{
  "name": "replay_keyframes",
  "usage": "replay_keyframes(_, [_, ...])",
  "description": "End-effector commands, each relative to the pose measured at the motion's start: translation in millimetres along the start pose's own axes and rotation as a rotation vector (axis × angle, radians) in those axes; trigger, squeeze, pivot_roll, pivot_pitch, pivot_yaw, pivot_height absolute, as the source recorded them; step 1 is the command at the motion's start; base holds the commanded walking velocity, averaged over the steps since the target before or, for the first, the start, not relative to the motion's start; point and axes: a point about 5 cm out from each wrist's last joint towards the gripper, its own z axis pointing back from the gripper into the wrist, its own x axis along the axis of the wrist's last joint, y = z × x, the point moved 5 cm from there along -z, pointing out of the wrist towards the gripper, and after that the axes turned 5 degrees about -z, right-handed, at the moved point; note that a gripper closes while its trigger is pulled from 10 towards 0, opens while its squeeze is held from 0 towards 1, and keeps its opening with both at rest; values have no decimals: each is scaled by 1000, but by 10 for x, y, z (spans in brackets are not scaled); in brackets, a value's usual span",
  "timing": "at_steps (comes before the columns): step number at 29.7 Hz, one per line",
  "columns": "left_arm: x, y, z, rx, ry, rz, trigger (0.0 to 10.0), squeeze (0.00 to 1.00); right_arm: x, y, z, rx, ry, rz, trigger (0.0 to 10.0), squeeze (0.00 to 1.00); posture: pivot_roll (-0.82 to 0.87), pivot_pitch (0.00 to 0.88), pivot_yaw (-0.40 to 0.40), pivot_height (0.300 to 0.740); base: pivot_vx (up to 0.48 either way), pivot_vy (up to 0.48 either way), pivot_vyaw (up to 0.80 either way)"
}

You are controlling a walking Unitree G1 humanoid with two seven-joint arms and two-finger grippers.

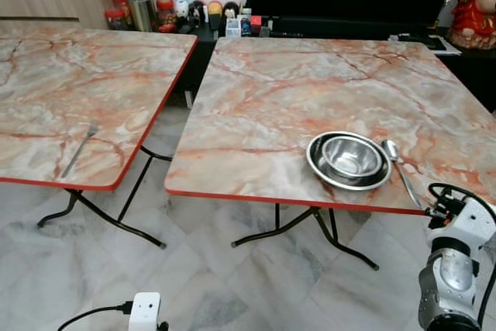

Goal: Setting the table

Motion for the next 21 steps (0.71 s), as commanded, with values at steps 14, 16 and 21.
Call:
replay_keyframes(14, [-21,-12,1,-5,12,5,10000,0,-87,-35,14,-22,52,29,10000,0,6,0,-8,736,0,312,0])
replay_keyframes(16, [-23,-11,1,-8,13,2,10000,0,-260,-48,60,-38,141,33,10000,0,4,0,-2,736,0,311,0])
replay_keyframes(21, [-25,-9,2,-10,13,-2,10000,0,-593,-101,195,-65,312,60,10000,0,3,0,1,736,0,313,0])
